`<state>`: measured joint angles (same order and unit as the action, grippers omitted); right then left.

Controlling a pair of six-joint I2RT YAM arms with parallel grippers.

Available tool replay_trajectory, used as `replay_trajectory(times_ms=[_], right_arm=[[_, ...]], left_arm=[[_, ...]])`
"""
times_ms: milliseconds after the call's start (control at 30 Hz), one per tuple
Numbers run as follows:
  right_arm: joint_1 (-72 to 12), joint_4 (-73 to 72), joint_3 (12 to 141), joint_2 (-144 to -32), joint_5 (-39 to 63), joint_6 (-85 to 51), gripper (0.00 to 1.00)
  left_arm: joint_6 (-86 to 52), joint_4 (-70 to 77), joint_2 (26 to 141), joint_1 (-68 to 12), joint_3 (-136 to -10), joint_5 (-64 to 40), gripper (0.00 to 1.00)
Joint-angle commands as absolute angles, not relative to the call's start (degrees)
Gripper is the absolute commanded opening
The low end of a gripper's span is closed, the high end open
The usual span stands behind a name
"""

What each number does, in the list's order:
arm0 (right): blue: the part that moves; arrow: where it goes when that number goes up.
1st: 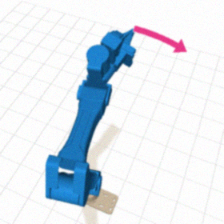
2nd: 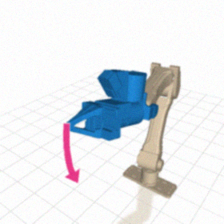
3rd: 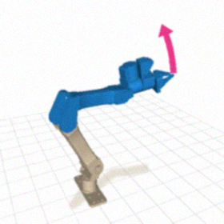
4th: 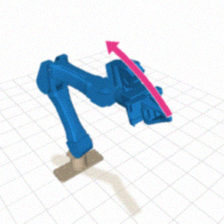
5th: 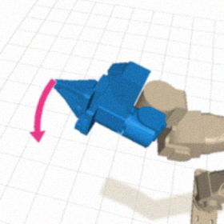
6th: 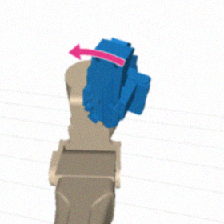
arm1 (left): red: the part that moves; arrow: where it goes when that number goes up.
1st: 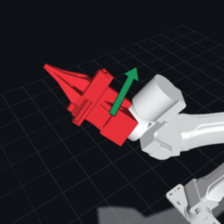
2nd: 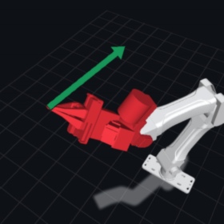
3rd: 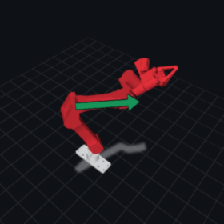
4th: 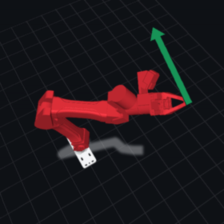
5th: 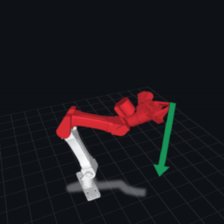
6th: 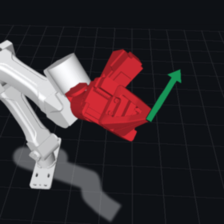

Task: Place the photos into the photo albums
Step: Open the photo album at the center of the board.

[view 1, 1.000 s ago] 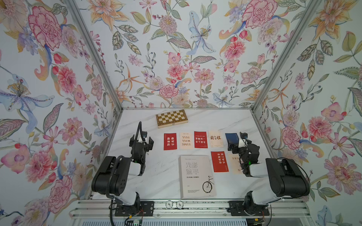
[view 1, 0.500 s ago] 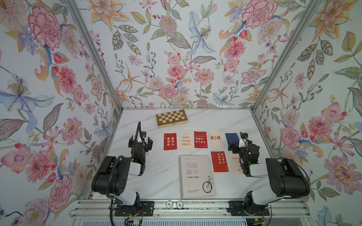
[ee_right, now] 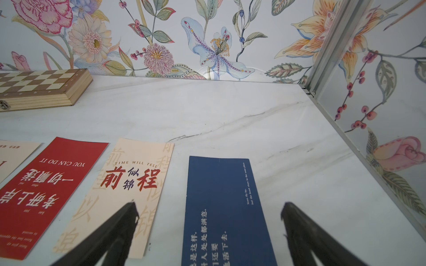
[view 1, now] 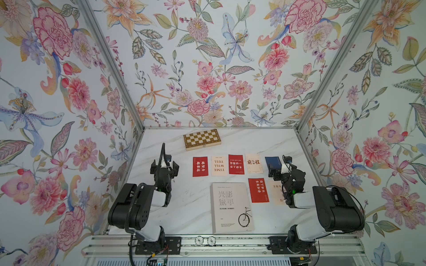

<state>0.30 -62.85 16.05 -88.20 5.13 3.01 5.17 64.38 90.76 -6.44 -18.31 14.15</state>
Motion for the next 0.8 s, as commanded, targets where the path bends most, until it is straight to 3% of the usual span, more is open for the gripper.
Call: replay_trajectory(times_ms=[0,367,500,767], right_arm=[[-0.1,-62.9,17.0,-88.7,3.1,2.4,0.99],[-1.0,-63.2,16.8,-88.5,-0.5,2.3,0.99],[-5.5,-61.9,15.1,-83.1,-12.8,4.2,0.99],[-13.4,-35.9,24.8,-70.8,-34.4,-0.9,0.99]], left_arm=[[4.7,66.0,91.5,-6.9,-18.1,16.7,0.99],[5.2,67.4,91.1,-8.0,-17.9,20.1,0.99],[5.6,69.3,90.8,-8.5,-15.7,20.6,0.99],[6.9,62.9,85.3,-8.6,-17.0,16.9,0.99]])
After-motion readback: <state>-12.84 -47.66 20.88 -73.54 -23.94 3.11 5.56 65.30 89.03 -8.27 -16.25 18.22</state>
